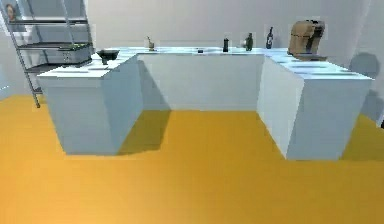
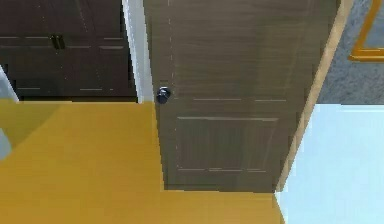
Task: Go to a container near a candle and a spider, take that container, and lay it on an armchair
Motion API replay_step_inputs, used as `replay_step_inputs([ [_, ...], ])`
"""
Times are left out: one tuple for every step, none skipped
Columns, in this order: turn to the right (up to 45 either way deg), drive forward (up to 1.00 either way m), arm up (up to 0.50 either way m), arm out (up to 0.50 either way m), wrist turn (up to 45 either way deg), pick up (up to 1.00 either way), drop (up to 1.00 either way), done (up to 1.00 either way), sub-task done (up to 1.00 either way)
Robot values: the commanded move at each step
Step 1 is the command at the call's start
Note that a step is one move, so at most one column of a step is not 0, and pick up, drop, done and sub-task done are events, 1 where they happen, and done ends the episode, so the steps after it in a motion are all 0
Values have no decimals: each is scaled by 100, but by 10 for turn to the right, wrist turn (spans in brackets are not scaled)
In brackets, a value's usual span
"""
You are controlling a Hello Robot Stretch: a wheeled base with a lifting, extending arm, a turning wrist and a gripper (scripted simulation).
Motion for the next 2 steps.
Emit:
replay_step_inputs([
  [0,50,0,0,0,0,0,0,0],
  [-450,0,0,0,0,0,0,0,0],
])
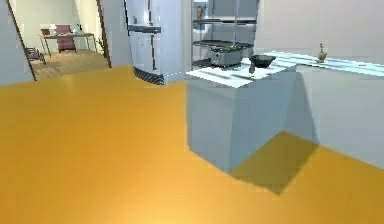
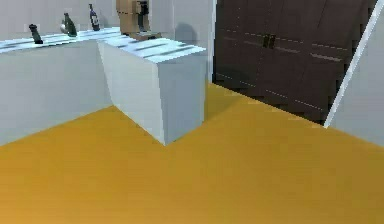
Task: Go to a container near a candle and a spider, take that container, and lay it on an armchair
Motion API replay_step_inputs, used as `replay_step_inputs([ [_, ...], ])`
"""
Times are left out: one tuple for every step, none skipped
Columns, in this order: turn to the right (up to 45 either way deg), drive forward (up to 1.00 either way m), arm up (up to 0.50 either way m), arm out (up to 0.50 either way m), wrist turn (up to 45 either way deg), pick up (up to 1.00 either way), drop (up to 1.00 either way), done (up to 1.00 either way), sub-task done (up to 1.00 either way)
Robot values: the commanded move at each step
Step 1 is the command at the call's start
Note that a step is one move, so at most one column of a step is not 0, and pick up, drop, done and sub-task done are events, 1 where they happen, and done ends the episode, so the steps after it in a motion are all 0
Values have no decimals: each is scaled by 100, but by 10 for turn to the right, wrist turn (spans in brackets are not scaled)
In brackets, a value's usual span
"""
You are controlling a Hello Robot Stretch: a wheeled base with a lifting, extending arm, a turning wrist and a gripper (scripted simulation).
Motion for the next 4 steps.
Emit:
replay_step_inputs([
  [-180,0,0,0,0,0,0,0,0],
  [0,40,0,0,0,0,0,0,0],
  [90,0,0,0,0,0,0,0,0],
  [0,50,0,0,0,0,0,0,0],
])
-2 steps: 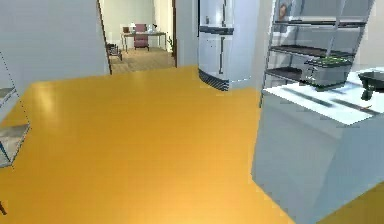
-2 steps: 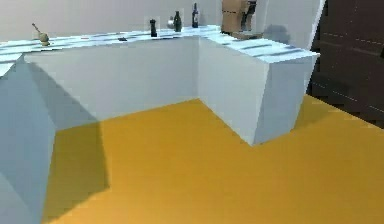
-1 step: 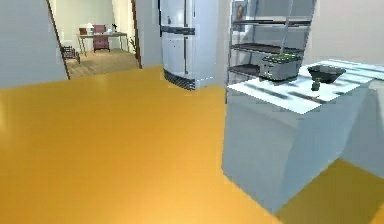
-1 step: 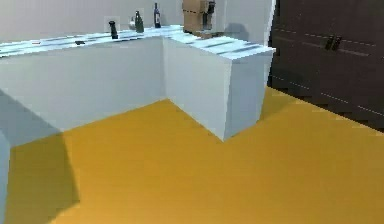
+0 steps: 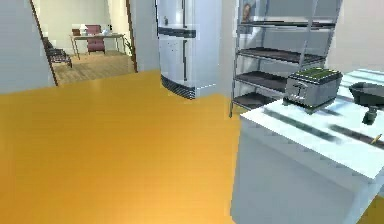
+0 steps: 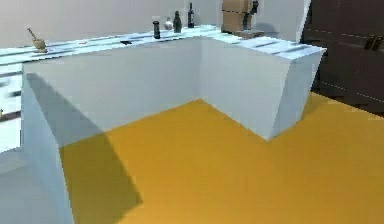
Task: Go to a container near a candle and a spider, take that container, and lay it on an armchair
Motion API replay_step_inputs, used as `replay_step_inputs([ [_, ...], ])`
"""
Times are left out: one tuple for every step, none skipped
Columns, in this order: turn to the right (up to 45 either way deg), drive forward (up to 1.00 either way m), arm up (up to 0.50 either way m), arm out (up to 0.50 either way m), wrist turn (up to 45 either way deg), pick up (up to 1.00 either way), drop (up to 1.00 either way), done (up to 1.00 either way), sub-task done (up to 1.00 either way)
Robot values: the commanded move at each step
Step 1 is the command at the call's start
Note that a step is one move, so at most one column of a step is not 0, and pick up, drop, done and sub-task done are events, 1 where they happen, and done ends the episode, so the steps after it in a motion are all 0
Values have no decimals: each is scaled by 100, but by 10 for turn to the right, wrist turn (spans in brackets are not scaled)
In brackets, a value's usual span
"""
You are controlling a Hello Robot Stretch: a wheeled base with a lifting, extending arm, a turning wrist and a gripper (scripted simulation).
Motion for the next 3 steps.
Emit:
replay_step_inputs([
  [-210,0,0,0,0,0,0,0,0],
  [-30,0,0,0,0,0,0,0,0],
  [0,100,0,0,0,0,0,0,0],
])
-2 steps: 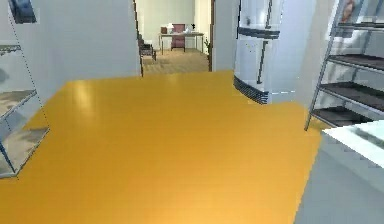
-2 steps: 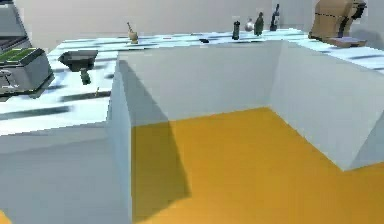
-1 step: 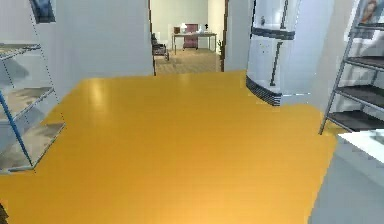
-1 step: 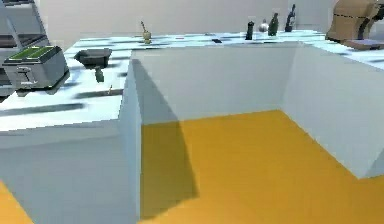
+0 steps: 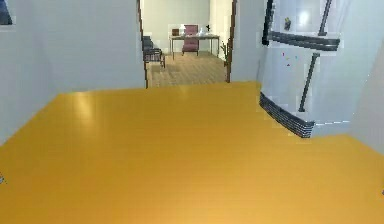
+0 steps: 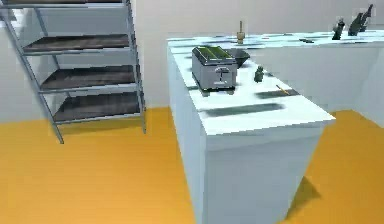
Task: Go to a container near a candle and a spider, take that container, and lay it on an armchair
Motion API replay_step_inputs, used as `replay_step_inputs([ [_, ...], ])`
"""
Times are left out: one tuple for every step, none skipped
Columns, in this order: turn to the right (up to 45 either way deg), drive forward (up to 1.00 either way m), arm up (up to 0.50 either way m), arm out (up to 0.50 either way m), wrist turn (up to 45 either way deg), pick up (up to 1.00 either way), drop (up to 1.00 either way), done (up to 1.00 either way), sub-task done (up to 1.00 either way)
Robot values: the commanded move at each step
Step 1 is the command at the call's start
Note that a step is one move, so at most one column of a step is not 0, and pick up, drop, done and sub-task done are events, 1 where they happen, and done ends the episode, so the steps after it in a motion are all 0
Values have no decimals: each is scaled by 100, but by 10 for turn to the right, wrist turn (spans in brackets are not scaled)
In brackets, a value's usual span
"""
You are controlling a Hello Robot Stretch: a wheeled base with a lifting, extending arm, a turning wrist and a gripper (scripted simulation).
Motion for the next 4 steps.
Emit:
replay_step_inputs([
  [0,100,0,0,0,0,0,0,0],
  [0,100,0,0,0,0,0,0,0],
  [0,100,0,0,0,0,0,0,0],
  [0,100,0,0,0,0,0,0,0],
])
